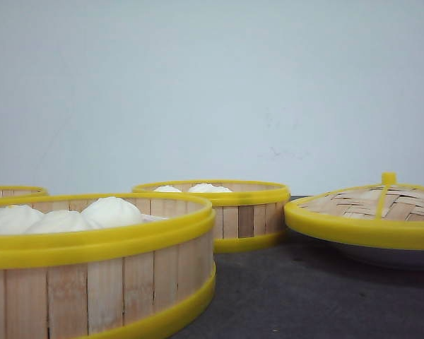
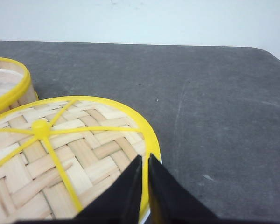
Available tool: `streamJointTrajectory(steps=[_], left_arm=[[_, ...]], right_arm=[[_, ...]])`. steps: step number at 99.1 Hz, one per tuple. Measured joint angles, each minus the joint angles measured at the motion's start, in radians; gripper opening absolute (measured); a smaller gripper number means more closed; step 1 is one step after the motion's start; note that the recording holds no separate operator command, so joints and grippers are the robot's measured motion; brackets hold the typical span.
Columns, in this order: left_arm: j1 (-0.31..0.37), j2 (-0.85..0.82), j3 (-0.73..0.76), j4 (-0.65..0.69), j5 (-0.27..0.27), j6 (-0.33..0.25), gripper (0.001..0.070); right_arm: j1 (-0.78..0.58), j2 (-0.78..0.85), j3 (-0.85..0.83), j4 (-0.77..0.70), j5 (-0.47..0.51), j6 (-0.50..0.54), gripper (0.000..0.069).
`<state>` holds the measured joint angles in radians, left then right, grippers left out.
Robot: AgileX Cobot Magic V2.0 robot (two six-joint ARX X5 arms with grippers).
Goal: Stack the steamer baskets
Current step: 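Move the right gripper toward the farther bamboo basket with buns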
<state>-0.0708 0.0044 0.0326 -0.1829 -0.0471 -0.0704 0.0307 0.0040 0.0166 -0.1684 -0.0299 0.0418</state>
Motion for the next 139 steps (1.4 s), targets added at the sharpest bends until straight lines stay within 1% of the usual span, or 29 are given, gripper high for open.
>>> streamJointTrajectory(steps=[59,69,78,83,91,101,106,111,121,127,132,139], left_arm=[[0.000,0.000,0.000,0.000,0.000,0.000,0.0025],[0.000,0.000,0.000,0.000,0.000,-0.002,0.0025],[0.000,0.000,0.000,0.003,0.000,-0.035,0.0024],[0.000,0.000,0.001,0.008,0.003,-0.066,0.0024],[0.000,0.000,0.017,-0.005,0.024,-0.119,0.0024],[-0.002,0.008,0.103,-0.035,0.027,-0.187,0.0024],[-0.002,0.018,0.168,-0.043,0.027,-0.207,0.0024],[-0.002,0.037,0.240,-0.061,0.027,-0.215,0.0024],[-0.002,0.116,0.377,-0.138,0.027,-0.213,0.0024],[-0.002,0.182,0.450,-0.199,0.032,-0.201,0.0024],[-0.002,0.248,0.519,-0.257,0.044,-0.179,0.0024],[-0.002,0.332,0.606,-0.323,0.047,-0.145,0.0024]], right_arm=[[0.000,0.000,0.000,-0.004,0.000,0.001,0.0016],[0.000,0.000,0.000,-0.005,0.000,0.017,0.0016],[0.000,0.000,0.000,0.002,-0.001,0.065,0.0016],[0.000,0.000,0.000,0.016,-0.011,0.103,0.0016],[0.000,0.000,0.016,0.020,-0.050,0.172,0.0012],[0.000,0.007,0.090,0.018,-0.096,0.240,0.0010],[0.000,0.018,0.144,0.015,-0.102,0.261,0.0010],[0.000,0.040,0.210,0.000,-0.102,0.277,0.0010],[0.000,0.121,0.333,-0.073,-0.103,0.283,0.0010],[0.000,0.186,0.407,-0.131,-0.103,0.278,0.0010],[0.000,0.245,0.471,-0.186,-0.103,0.266,0.0010],[0.000,0.331,0.563,-0.263,-0.103,0.233,0.0010]])
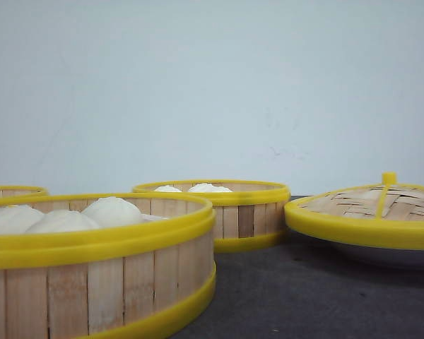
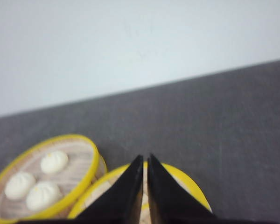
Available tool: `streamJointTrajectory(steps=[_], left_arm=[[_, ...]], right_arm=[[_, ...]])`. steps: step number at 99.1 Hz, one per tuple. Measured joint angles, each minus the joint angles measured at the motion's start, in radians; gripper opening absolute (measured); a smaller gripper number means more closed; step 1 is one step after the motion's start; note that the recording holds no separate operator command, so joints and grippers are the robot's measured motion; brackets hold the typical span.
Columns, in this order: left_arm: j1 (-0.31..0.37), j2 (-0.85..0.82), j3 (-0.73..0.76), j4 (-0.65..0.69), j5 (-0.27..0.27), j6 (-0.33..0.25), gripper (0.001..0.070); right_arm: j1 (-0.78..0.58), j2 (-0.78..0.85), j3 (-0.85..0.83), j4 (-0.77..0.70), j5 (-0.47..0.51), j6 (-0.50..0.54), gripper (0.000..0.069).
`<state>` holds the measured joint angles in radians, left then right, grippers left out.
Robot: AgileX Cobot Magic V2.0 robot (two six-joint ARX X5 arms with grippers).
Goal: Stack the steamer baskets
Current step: 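Move the right gripper toward the farther bamboo basket with buns, then lower the right gripper and pinch the basket's yellow rim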
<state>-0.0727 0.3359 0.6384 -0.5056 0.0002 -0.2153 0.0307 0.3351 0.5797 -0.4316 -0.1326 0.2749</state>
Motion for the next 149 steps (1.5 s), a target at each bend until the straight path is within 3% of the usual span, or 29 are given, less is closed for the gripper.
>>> streamJointTrajectory(steps=[14,28,66,70,75,88,94,123,149], left_arm=[[0.000,0.146,0.129,-0.122,0.001,0.072,0.0024],[0.000,0.246,0.151,-0.195,0.002,0.120,0.0024],[0.000,0.305,0.150,-0.240,0.002,0.145,0.0025],[0.000,0.305,0.150,-0.240,0.002,0.145,0.0030],[0.000,0.305,0.150,-0.240,0.002,0.145,0.0065],[0.000,0.306,0.150,-0.240,0.002,0.145,0.0317],[0.000,0.306,0.150,-0.240,0.002,0.146,0.0393],[0.000,0.306,0.150,-0.240,0.002,0.145,0.0428],[0.000,0.306,0.150,-0.240,0.002,0.145,0.0428]], right_arm=[[0.000,0.169,0.172,-0.153,0.000,-0.090,0.0010],[0.000,0.309,0.264,-0.258,0.000,-0.163,0.0010],[0.000,0.475,0.263,-0.306,0.001,-0.201,0.0017],[0.000,0.482,0.263,-0.307,0.001,-0.201,0.0052],[0.000,0.486,0.263,-0.308,0.001,-0.201,0.0146],[0.000,0.490,0.263,-0.308,0.001,-0.201,0.0494],[0.000,0.495,0.263,-0.308,0.001,-0.201,0.0557],[0.069,0.614,0.264,-0.149,-0.083,-0.188,0.0596],[0.200,0.929,0.413,-0.067,-0.084,-0.166,0.0596]])
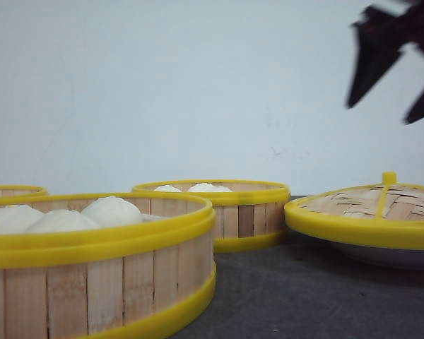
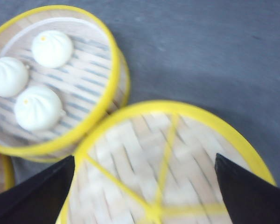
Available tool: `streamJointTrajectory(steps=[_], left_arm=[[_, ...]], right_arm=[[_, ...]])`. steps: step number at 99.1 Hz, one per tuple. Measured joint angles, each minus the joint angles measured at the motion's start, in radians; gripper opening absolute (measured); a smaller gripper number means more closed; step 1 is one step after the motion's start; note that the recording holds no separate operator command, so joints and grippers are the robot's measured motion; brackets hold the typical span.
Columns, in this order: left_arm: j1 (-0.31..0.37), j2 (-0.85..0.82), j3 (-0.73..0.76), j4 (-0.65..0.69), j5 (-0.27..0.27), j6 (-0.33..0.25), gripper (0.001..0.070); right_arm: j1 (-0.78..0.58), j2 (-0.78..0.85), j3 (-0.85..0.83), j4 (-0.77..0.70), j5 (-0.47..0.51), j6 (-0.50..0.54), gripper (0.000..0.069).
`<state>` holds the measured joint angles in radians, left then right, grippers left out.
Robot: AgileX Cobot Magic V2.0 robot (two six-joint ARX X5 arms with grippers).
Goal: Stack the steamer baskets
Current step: 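Lower the right gripper and pinch the basket's yellow rim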
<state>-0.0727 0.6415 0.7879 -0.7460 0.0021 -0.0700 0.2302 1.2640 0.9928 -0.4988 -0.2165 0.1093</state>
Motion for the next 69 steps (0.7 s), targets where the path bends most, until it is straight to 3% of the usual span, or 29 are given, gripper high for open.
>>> streamJointTrajectory(steps=[37,51,69], left_arm=[[0.000,0.001,0.000,0.000,0.000,0.000,0.0428],[0.000,0.001,0.000,0.000,0.000,0.000,0.0428],[0.000,0.001,0.000,0.000,0.000,0.000,0.0428]], right_arm=[[0.104,0.475,0.334,-0.009,0.011,-0.015,0.0596],[0.133,0.602,0.441,-0.045,0.073,-0.034,0.0594],[0.156,0.696,0.532,-0.090,0.124,-0.060,0.0414]])
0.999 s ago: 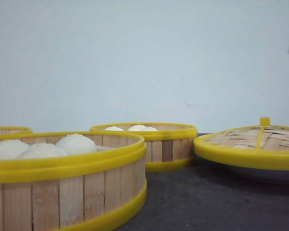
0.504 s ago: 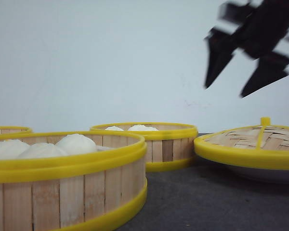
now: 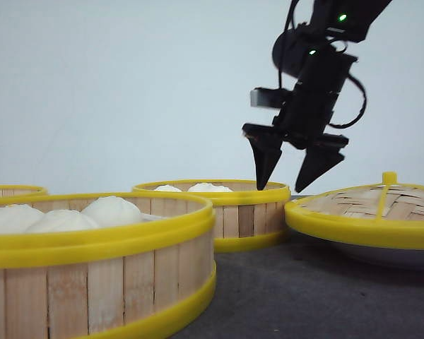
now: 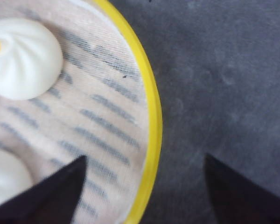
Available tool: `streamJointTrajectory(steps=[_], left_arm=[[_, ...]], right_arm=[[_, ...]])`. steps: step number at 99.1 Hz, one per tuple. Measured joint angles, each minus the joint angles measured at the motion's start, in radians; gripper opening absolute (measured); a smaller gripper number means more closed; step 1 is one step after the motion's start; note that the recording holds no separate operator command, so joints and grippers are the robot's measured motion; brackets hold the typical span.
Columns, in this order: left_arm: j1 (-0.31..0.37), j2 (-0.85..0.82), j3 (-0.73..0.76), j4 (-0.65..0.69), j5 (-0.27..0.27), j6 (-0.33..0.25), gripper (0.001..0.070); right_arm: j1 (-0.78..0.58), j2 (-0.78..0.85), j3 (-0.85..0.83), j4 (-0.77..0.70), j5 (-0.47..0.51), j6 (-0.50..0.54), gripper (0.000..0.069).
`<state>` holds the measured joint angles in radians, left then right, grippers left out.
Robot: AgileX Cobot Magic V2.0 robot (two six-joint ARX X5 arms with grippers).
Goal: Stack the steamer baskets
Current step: 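Lower the right gripper and pinch the basket's yellow rim, then lift the basket with the right gripper over the nearest basket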
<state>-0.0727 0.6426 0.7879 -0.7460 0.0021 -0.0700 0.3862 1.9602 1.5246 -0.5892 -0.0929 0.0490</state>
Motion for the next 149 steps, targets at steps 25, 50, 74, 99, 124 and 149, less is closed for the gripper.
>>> streamJointTrajectory(steps=[25,50,74,99,124,149], left_arm=[[0.000,0.000,0.000,-0.001,0.000,0.000,0.0428],[0.000,0.000,0.000,-0.002,0.000,0.000,0.0428],[0.000,0.000,0.000,-0.002,0.000,0.000,0.0428],[0.000,0.000,0.000,-0.002,0.000,0.000,0.0428],[0.000,0.000,0.000,-0.002,-0.002,0.000,0.0428],[0.000,0.000,0.000,-0.002,-0.003,0.000,0.0428]], right_arm=[[0.006,0.045,0.021,-0.024,0.015,-0.001,0.0184],[0.007,0.047,0.023,0.002,0.018,0.039,0.0023],[0.009,0.056,0.134,-0.079,-0.061,0.142,0.0023],[0.038,0.048,0.391,-0.352,-0.077,0.200,0.0023],[0.092,-0.106,0.396,-0.449,-0.071,0.203,0.0023],[0.202,-0.310,0.397,-0.545,-0.023,0.191,0.0023]])
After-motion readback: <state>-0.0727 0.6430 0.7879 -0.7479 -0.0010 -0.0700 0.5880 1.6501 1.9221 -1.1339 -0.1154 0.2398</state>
